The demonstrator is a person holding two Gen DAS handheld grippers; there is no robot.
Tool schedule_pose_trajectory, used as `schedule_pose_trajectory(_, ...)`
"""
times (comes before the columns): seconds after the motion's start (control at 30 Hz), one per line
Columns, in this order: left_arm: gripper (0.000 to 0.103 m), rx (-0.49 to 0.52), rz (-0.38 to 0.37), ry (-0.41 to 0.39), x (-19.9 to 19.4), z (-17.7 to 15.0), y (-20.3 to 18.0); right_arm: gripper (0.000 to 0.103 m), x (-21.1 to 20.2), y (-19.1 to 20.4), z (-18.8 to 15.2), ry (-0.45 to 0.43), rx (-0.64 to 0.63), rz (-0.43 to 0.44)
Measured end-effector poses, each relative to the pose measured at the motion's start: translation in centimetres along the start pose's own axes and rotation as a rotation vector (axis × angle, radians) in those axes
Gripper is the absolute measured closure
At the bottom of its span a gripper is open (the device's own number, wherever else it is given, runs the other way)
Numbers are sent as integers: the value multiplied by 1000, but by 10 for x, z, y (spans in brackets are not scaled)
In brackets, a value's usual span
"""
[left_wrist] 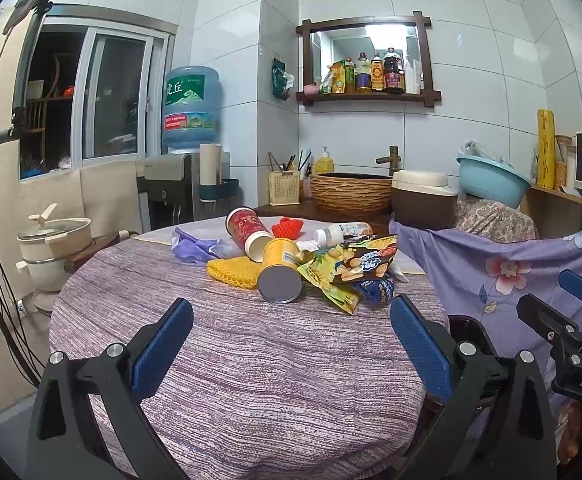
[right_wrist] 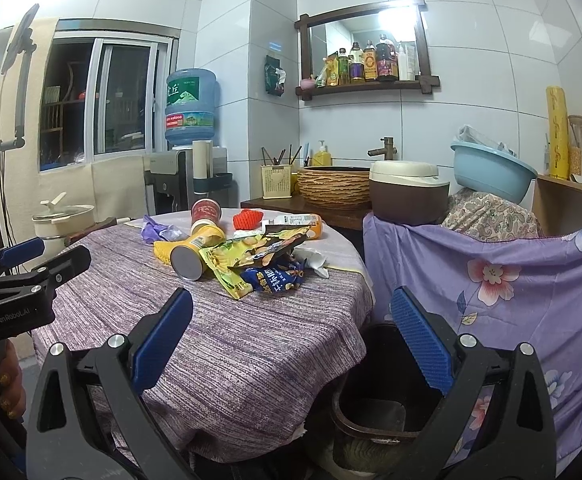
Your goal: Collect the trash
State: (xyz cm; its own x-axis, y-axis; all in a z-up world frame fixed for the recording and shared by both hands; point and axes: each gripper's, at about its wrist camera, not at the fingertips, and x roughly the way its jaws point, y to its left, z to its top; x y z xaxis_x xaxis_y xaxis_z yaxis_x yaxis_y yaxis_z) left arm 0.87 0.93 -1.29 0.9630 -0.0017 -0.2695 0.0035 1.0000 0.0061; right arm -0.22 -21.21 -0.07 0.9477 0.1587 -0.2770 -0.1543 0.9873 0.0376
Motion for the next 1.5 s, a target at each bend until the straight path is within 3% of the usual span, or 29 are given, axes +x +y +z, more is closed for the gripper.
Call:
schedule_pose_trajectory(1.03,5,7,-10,51,9,-6,-5,5,16,-2,-7,64,15,1)
schedule_pose_trajectory(1.2,5,9,-23,101,22,-13,-1,5,33,0,-13,129,-9,9)
schedule_pose_trajectory(1.5,5,-19,-86,304,71,-37,12,5,92,5,-38,303,-41,58)
